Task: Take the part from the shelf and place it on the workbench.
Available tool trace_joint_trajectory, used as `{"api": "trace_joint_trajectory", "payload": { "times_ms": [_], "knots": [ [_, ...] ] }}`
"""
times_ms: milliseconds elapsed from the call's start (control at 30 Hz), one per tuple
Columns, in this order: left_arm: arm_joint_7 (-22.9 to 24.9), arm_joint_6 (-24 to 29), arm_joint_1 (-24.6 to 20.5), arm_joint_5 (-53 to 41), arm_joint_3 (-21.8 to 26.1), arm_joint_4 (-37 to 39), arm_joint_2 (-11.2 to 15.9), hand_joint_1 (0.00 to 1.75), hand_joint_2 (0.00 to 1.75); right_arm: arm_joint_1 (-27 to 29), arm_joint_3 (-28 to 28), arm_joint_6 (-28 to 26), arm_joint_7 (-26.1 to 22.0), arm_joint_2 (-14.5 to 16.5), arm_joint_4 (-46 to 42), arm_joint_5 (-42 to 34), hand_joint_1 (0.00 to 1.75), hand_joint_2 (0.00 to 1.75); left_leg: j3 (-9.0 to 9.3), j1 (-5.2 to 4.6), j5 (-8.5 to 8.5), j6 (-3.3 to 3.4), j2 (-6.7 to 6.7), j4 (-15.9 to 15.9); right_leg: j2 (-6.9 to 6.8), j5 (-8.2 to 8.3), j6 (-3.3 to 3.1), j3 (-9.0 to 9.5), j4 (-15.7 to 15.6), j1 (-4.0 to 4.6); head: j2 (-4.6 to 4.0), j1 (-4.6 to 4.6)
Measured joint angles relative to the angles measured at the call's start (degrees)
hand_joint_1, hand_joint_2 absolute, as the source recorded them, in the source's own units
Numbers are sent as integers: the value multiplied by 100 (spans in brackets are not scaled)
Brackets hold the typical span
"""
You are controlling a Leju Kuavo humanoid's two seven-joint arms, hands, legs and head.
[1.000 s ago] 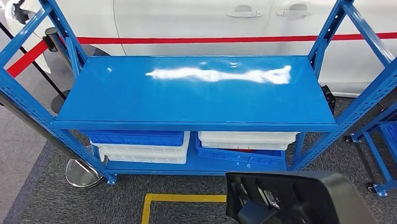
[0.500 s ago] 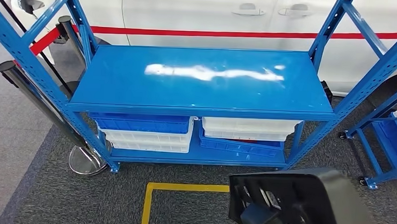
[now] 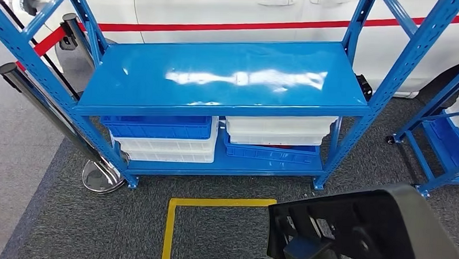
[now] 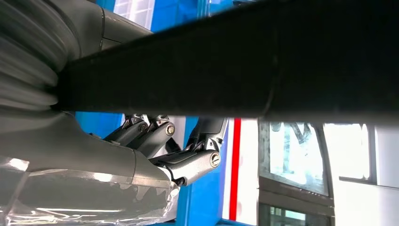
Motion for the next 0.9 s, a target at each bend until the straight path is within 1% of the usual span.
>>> {"api": "trace_joint_trajectory", "payload": {
  "times_ms": [33,67,100,133,167,200,233,267,300,333,367,400,433,467,500,533,567,600,633,667,700,733,767,800,833,867,900],
  "knots": [
    [-2,-2,-2,-15,0,0,5,0,0,7,-17,33,0,14,0,-1,175,175,-54,1,-189,-12,-1,340,-4,57,-6,-76,8,13,0,-9],
    [-3,-3,-5,-26,0,0,8,0,0,12,-35,65,0,25,1,-2,175,175,-54,1,-249,-14,-2,583,-8,113,-8,-155,20,25,0,-8],
    [-4,-5,-6,-34,0,0,10,0,0,16,-55,105,0,37,1,-6,175,175,29,0,-172,-7,-3,649,-12,165,-6,-235,40,36,1,-9],
    [-5,-8,-7,-40,0,0,11,0,0,19,-75,150,0,53,1,-11,175,175,205,-2,-7,10,-4,514,-13,210,-2,-312,64,45,1,-9],
    [-7,-8,-11,-42,0,0,13,0,0,25,-95,195,0,74,1,-20,175,175,472,-8,162,40,-32,190,7,252,9,-382,89,53,1,-9],
    [-8,-9,-18,-42,0,-2,21,0,0,28,-113,242,0,96,0,-30,175,175,785,-16,226,89,-118,-247,28,294,31,-444,110,60,1,-8],
    [-10,-10,-19,-45,-1,-4,28,0,0,30,-133,299,-1,118,-1,-48,175,175,1055,-24,226,127,-203,-665,54,340,58,-488,123,61,1,-4],
    [-15,-11,-12,-49,-1,-7,36,0,0,33,-153,366,-1,140,-2,-74,175,175,1228,-40,188,165,-279,-966,86,395,92,-516,123,54,0,0],
    [-31,-9,-3,-52,-1,-9,42,0,0,33,-176,443,-2,163,-5,-100,175,175,1303,-56,139,193,-319,-1129,110,454,128,-537,115,41,0,-2],
    [-63,-3,3,-54,-1,-9,42,0,0,37,-202,541,-2,190,-8,-123,175,175,1293,-71,170,206,-286,-1181,145,518,164,-551,95,30,0,-4],
    [-100,9,-10,-45,1,-9,43,0,0,40,-230,647,-2,219,-11,-131,175,175,1260,-64,232,236,-234,-1209,177,551,206,-568,84,18,0,-5],
    [-133,23,-48,-31,4,-9,44,0,0,42,-259,769,-2,243,-13,-122,175,175,1225,-54,301,269,-177,-1254,190,500,239,-612,117,14,1,-6],
    [-144,43,-99,-11,13,-9,44,0,0,39,-290,903,-3,264,-12,-106,175,175,1171,-39,385,306,-116,-1297,183,339,264,-682,240,12,1,11],
    [-129,65,-154,14,28,-9,44,0,0,32,-322,1016,-2,277,-8,-86,175,175,1107,-24,457,334,-58,-1326,159,88,283,-776,468,2,1,27],
    [-107,88,-199,31,47,-9,43,0,0,25,-348,1103,-2,284,1,-70,175,175,1031,-31,512,349,-1,-1330,132,-194,296,-883,790,-3,1,41],
    [-86,110,-227,44,68,-9,40,0,0,18,-375,1150,-1,290,10,-63,175,175,957,-33,558,353,65,-1324,116,-403,313,-972,1139,-10,1,53],
    [-79,122,-241,49,86,-9,36,0,0,17,-401,1160,0,292,21,-66,175,175,885,-36,598,344,136,-1313,107,-463,333,-1020,1436,-13,1,55],
    [-84,128,-245,47,102,-9,31,0,0,18,-426,1159,0,294,30,-76,175,175,811,-37,640,334,216,-1294,95,-380,349,-1007,1615,-16,1,55],
    [-94,130,-246,42,113,-9,23,0,0,20,-452,1152,0,298,35,-90,175,175,735,-38,675,321,293,-1267,74,-200,357,-913,1627,-19,1,55],
    [-107,131,-246,34,120,-9,16,0,0,23,-474,1144,0,302,39,-103,175,175,661,-38,704,303,362,-1232,26,-14,356,-725,1461,-23,1,56],
    [-119,133,-247,22,125,-9,9,0,0,25,-490,1139,0,304,40,-114,175,175,608,-41,724,284,422,-1186,-86,75,344,-433,1127,-22,1,55],
    [-128,136,-243,4,127,-9,-1,0,0,22,-501,1131,0,309,39,-121,175,175,559,-49,731,259,473,-1130,-213,44,323,-105,699,-8,1,57],
    [-133,138,-238,-17,128,-9,-10,0,0,18,-509,1120,-1,317,38,-128,175,175,533,-58,738,227,521,-1073,-322,-61,284,160,317,10,1,57],
    [-135,140,-235,-33,128,-9,-20,0,0,18,-516,1106,-1,327,36,-133,175,175,520,-66,747,192,572,-1029,-388,-173,238,328,50,30,1,58],
    [-136,144,-230,-44,129,-9,-31,0,0,24,-524,1092,-2,338,35,-137,175,175,507,-66,760,153,630,-1003,-371,-238,188,378,-80,50,1,60],
    [-136,148,-231,-49,129,-9,-42,0,0,37,-533,1081,-2,349,35,-140,175,175,506,-57,771,111,663,-988,-319,-237,127,354,-102,51,1,61],
    [-136,151,-232,-47,129,-8,-53,0,0,51,-543,1075,-2,358,36,-141,175,175,489,-41,737,67,606,-953,-264,-202,78,323,-103,48,1,60]
  ]
}}
